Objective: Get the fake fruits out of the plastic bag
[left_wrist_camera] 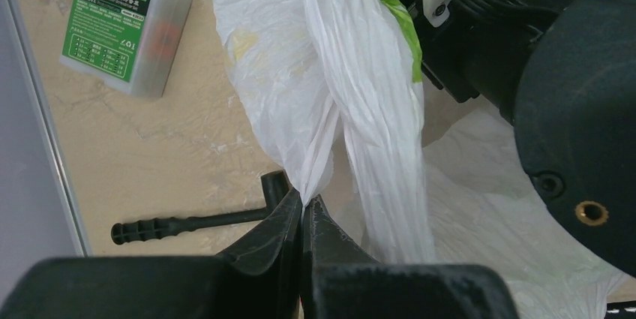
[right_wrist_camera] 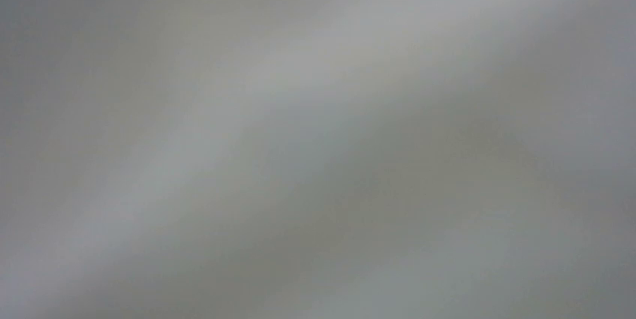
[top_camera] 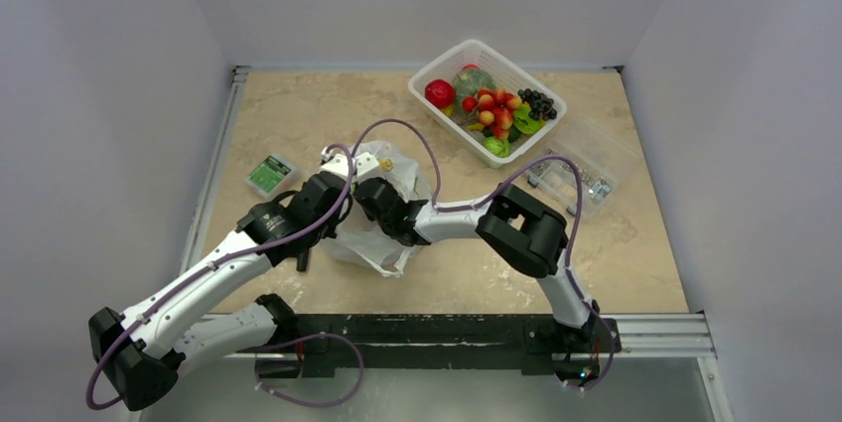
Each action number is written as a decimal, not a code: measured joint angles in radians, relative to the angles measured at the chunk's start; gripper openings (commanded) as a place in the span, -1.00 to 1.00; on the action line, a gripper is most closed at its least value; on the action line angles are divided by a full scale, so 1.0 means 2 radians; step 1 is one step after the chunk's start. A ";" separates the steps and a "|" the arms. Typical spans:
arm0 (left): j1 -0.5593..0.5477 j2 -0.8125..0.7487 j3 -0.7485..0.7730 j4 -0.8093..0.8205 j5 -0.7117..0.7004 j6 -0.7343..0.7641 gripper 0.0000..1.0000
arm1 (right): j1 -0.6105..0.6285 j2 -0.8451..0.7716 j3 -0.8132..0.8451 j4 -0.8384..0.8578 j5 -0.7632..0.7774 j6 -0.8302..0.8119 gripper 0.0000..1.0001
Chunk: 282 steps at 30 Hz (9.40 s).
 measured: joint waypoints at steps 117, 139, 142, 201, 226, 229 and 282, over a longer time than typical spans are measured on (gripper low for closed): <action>0.001 0.101 0.138 -0.015 0.167 0.095 1.00 | -0.006 -0.461 -0.249 -0.124 -0.123 0.094 -1.00; -0.117 0.048 0.195 -0.040 0.086 -0.104 0.98 | -0.101 -0.550 -0.246 -0.256 -0.014 0.087 -1.00; -0.138 0.097 0.224 -0.068 0.006 -0.125 0.86 | -0.106 -0.550 -0.246 -0.251 -0.014 0.087 -1.00; 0.008 -0.069 0.041 0.162 0.097 0.209 -1.00 | -0.356 -0.034 0.270 -0.267 -0.145 0.011 0.51; 0.009 0.088 0.340 0.074 0.018 0.180 -1.00 | -0.080 -0.389 -0.149 -0.126 -0.329 0.070 -0.21; 0.009 0.068 0.330 0.059 0.029 0.168 -1.00 | -0.059 -0.384 -0.137 -0.121 -0.329 0.057 -0.26; 0.009 -0.126 0.088 -0.026 0.254 -0.135 -1.00 | -0.043 -0.352 -0.202 -0.063 -0.105 0.004 -0.12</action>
